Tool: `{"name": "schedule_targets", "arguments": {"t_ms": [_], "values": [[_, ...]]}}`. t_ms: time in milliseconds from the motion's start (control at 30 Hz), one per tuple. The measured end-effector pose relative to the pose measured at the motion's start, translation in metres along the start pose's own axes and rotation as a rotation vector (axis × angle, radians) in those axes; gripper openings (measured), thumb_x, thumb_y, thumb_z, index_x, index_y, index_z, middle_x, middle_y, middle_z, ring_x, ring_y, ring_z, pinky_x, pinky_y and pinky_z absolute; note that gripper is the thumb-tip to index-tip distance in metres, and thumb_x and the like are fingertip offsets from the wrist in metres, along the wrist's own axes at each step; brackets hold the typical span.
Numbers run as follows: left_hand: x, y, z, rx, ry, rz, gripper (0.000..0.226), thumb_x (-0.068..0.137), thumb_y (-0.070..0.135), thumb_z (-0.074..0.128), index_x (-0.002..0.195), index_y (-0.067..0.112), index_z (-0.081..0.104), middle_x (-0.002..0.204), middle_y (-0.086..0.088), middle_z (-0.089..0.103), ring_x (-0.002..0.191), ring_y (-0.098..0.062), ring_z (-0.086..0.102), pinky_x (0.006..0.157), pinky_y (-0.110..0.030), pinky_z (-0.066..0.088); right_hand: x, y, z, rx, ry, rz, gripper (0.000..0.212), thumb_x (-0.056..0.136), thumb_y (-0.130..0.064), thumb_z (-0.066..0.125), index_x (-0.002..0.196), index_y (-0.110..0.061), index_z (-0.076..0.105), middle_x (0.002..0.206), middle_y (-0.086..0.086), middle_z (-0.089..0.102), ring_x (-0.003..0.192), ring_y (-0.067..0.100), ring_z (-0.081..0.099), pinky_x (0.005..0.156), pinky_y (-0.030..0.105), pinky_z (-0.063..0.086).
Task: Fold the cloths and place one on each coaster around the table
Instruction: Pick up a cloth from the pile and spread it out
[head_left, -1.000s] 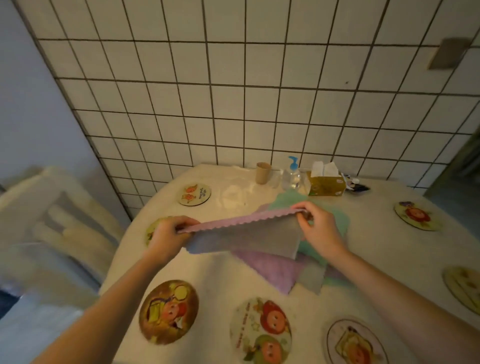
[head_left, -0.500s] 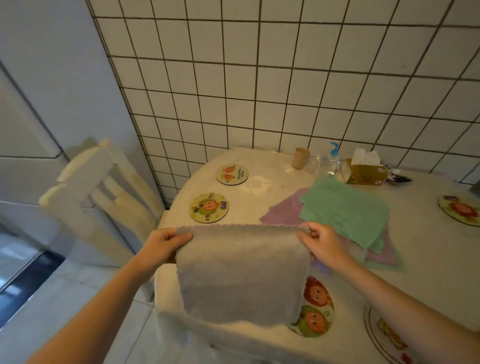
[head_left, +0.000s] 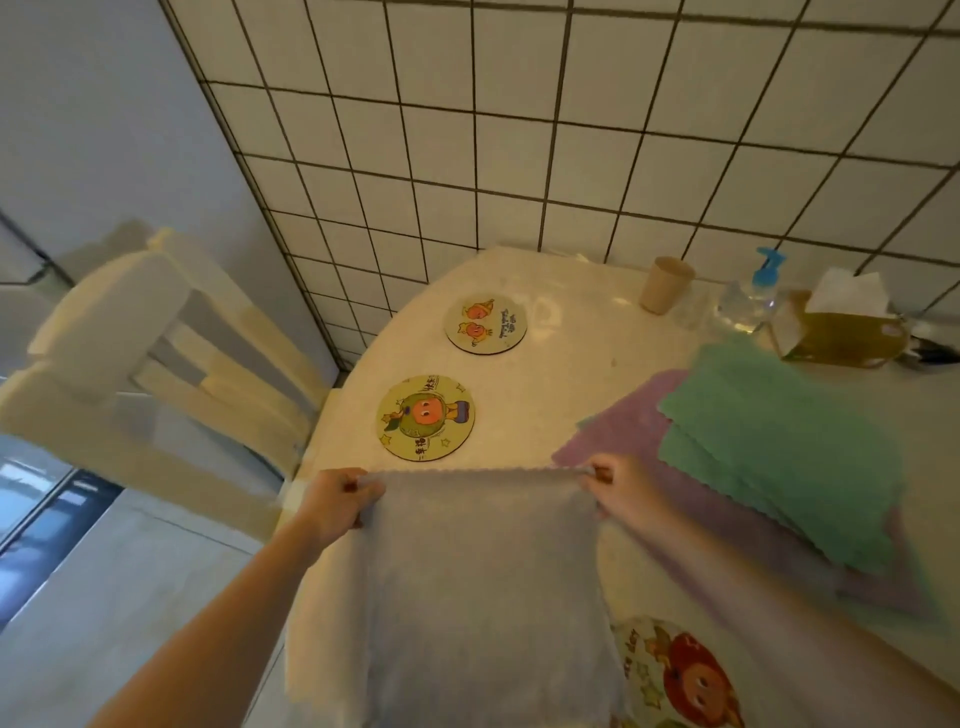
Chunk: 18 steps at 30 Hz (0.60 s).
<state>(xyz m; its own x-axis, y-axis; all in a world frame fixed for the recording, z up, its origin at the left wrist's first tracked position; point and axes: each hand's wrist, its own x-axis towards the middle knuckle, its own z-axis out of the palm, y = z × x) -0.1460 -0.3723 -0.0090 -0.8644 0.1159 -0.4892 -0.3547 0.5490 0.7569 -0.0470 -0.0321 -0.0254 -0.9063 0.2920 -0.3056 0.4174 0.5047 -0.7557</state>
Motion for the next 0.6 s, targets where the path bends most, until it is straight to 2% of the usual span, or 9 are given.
{"name": "schedule_targets", "arguments": {"t_ms": [67,133,167,233,333,433,533,600], "values": [[0.024,-0.003,0.005,0.027,0.024,-0.056,0.032,0.087,0.011,0.068,0.056,0.013,0.060,0.058,-0.006,0.052,0.063,-0.023,0.054,0.064,-0.036,0.053,0.023,0.007,0.007,-0.008,-0.014,0.039,0.021,0.089,-0.008,0.059,0.081,0.011,0.061,0.065,0.018,0.055,0.060,0.013,0.050,0.045,0.018,0.038],[0.047,-0.004,0.008,0.063,0.051,-0.089,0.030,0.084,0.012,0.071,0.057,0.011,0.057,0.056,-0.004,0.049,0.061,-0.022,0.052,0.066,-0.040,0.052,0.046,0.011,0.012,0.003,-0.046,0.078,0.019,0.090,-0.006,0.058,0.075,0.005,0.061,0.064,0.013,0.052,0.055,0.011,0.050,0.043,0.016,0.042],[0.056,-0.005,0.009,0.084,0.063,-0.101,0.030,0.083,0.014,0.072,0.058,0.012,0.055,0.056,-0.003,0.047,0.060,-0.022,0.051,0.066,-0.039,0.052,0.057,0.013,0.013,0.006,-0.062,0.092,0.016,0.090,-0.006,0.058,0.075,-0.001,0.062,0.062,0.008,0.051,0.054,0.011,0.051,0.044,0.020,0.047],[0.066,-0.003,0.011,0.118,0.080,-0.088,0.036,0.082,0.015,0.073,0.056,0.014,0.048,0.057,-0.003,0.043,0.059,-0.021,0.048,0.063,-0.036,0.049,0.068,0.015,0.013,-0.014,-0.074,0.095,0.010,0.089,-0.004,0.058,0.081,-0.001,0.064,0.062,0.003,0.054,0.056,0.015,0.057,0.050,0.033,0.056],[0.080,-0.004,0.013,0.167,0.102,-0.087,0.038,0.082,0.017,0.073,0.054,0.015,0.048,0.058,-0.003,0.045,0.059,-0.022,0.049,0.058,-0.031,0.048,0.085,0.017,0.017,-0.038,-0.073,0.119,0.010,0.087,-0.006,0.062,0.083,0.003,0.064,0.067,0.009,0.059,0.056,0.022,0.063,0.053,0.043,0.058],[0.084,-0.010,0.014,0.277,0.138,-0.071,0.022,0.082,0.025,0.073,0.065,0.018,0.060,0.066,-0.005,0.059,0.063,-0.023,0.059,0.057,-0.028,0.048,0.090,0.016,0.017,-0.128,-0.040,0.099,0.016,0.084,-0.013,0.066,0.073,-0.001,0.062,0.064,0.010,0.062,0.054,0.025,0.065,0.053,0.044,0.057],[0.082,-0.015,0.011,0.362,0.194,-0.057,0.004,0.084,0.029,0.068,0.084,0.025,0.066,0.082,-0.003,0.068,0.074,-0.021,0.064,0.071,-0.035,0.054,0.085,0.013,0.015,-0.225,0.026,0.047,0.020,0.083,-0.019,0.067,0.065,-0.016,0.059,0.062,0.004,0.066,0.059,0.021,0.065,0.060,0.042,0.055],[0.073,-0.016,0.011,0.386,0.246,-0.024,0.010,0.088,0.027,0.061,0.097,0.027,0.065,0.095,0.001,0.069,0.080,-0.020,0.064,0.075,-0.037,0.055,0.077,0.008,0.011,-0.283,0.096,0.030,0.013,0.086,-0.019,0.064,0.073,-0.017,0.061,0.070,0.001,0.068,0.067,0.019,0.065,0.065,0.036,0.053]]}}
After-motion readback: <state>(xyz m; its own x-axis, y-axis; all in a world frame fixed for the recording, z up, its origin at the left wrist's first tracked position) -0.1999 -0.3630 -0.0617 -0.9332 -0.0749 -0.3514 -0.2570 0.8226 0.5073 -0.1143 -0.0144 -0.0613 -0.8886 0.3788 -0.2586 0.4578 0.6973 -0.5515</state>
